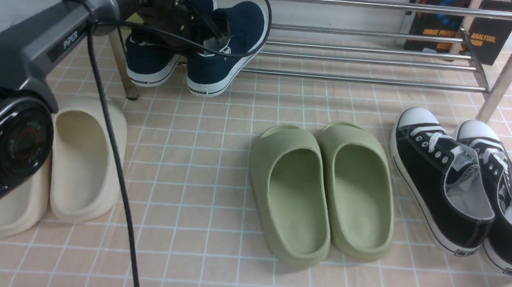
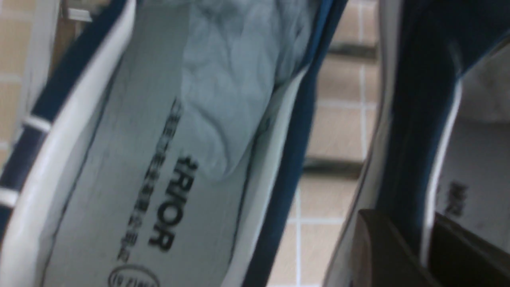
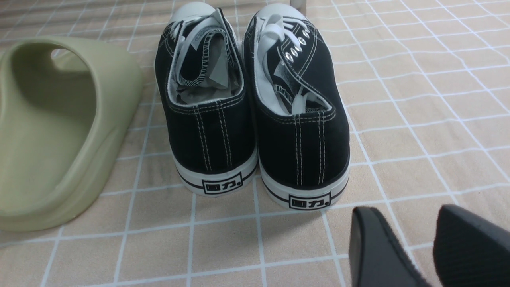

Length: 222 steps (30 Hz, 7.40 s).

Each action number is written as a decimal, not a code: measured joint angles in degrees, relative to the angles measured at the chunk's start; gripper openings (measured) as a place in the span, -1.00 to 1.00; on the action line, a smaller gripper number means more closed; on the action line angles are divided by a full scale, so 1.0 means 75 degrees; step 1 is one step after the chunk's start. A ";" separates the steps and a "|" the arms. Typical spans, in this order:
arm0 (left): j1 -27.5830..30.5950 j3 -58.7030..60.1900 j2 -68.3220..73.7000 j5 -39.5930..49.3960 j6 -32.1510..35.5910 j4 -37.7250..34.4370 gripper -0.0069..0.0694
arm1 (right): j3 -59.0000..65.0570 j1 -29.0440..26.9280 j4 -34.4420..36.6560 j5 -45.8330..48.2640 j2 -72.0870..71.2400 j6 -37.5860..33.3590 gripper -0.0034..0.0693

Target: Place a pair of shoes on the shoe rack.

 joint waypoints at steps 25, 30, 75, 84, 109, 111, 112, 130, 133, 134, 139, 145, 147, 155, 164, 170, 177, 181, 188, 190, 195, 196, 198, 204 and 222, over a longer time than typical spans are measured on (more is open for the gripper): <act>-0.0328 0.1674 -0.1038 0.1895 0.1350 0.0800 -0.81 | 0.0000 0.0000 0.0000 0.0000 0.0000 0.0000 -0.25; -0.0378 0.1644 -0.0823 0.0947 0.1112 0.0756 -0.81 | 0.0000 0.0000 0.0000 0.0000 0.0000 0.0000 -0.25; 0.0891 0.2801 -0.1569 -0.0060 0.0392 0.1724 -0.81 | 0.0000 0.0000 0.0000 0.0000 0.0000 0.0000 -0.25; 0.0766 0.1816 -0.0958 -0.0061 0.0412 0.0941 -0.80 | 0.0000 0.0000 0.0000 0.0000 0.0000 0.0000 -0.25; 0.0623 0.0744 -0.3933 0.3261 0.1157 0.2163 -0.80 | 0.0000 0.0000 0.0000 0.0000 0.0000 0.0000 -0.25; 0.0623 0.0996 -0.4562 0.3308 0.1158 0.2156 -0.80 | 0.0000 0.0000 0.0000 0.0000 0.0000 0.0000 -0.25; 0.0623 0.1126 -0.4801 0.3326 0.1158 0.2156 -0.80 | 0.0000 0.0000 0.0000 0.0000 0.0000 0.0000 -0.25; 0.0623 0.8064 -1.1544 0.1955 0.0790 0.2116 -0.77 | 0.0000 0.0000 0.0000 0.0000 0.0000 0.0000 -0.25; 0.0623 0.8660 -1.2475 0.1958 0.0780 0.2109 -0.76 | 0.0000 0.0000 0.0000 0.0000 0.0000 0.0000 -0.25; 0.0623 0.8880 -1.2864 0.2009 0.0780 0.2109 -0.76 | 0.0000 0.0000 0.0000 0.0000 0.0000 0.0000 -0.25; 0.0623 0.9149 -1.3542 0.2859 0.0780 0.2109 -0.76 | 0.0000 0.0000 0.0000 0.0000 0.0000 0.0000 -0.25; 0.0623 0.9160 -1.3699 0.3621 0.0774 0.2197 -0.76 | 0.0000 0.0000 0.0000 0.0000 0.0000 0.0000 -0.25; 0.0623 0.9160 -1.3699 0.3621 0.0774 0.2195 -0.76 | 0.0000 0.0000 0.0000 0.0000 0.0000 0.0000 -0.25; 0.0374 0.9593 -1.3831 0.3435 0.0781 0.2342 -0.77 | 0.0000 0.0000 0.0000 0.0000 0.0000 0.0000 -0.25; 0.1125 1.2650 -1.5288 -0.1453 0.0781 0.2435 -0.77 | 0.0000 0.0000 0.0000 0.0000 -0.0006 0.0000 -0.25; 0.2095 1.5137 -1.6478 -0.3957 0.0781 0.1570 -0.77 | 0.0000 0.0000 0.0000 0.0000 -0.0006 0.0000 -0.25; 0.2145 1.6274 -1.7339 -0.3868 0.0915 0.1014 -0.77 | 0.0000 0.0000 0.0000 0.0000 -0.0006 0.0000 -0.25; 0.2145 1.6504 -1.7374 -0.3813 0.1282 0.0821 -0.77 | 0.0000 0.0000 0.0000 0.0000 -0.0006 0.0000 -0.25; 0.2087 1.6538 -1.7374 -0.3383 0.1526 0.0777 -0.77 | 0.0000 0.0000 0.0000 0.0000 -0.0006 0.0000 -0.25; 0.1945 1.6538 -1.7374 -0.3272 0.1540 0.0786 -0.77 | 0.0000 0.0000 0.0000 0.0000 -0.0006 0.0000 -0.25; 0.1673 1.6538 -1.7374 -0.2978 0.1720 0.0795 -0.77 | 0.0000 0.0000 0.0000 0.0000 -0.0006 0.0000 -0.25; 0.1661 1.6538 -1.7374 -0.2889 0.1753 0.0795 -0.77 | 0.0000 0.0000 0.0000 0.0000 -0.0006 0.0000 -0.25; 0.1654 1.6538 -1.7374 -0.2719 0.1776 0.0787 -0.77 | 0.0000 0.0000 0.0000 0.0000 -0.0006 0.0000 -0.25; 0.1915 1.6538 -1.7379 -0.2553 0.1776 0.0680 -0.77 | 0.0000 0.0000 0.0000 0.0000 -0.0006 0.0000 -0.25; 0.2141 1.6656 -1.7379 -0.3126 0.1776 0.0489 -0.76 | 0.0000 0.0000 0.0000 0.0000 -0.0006 0.0000 -0.25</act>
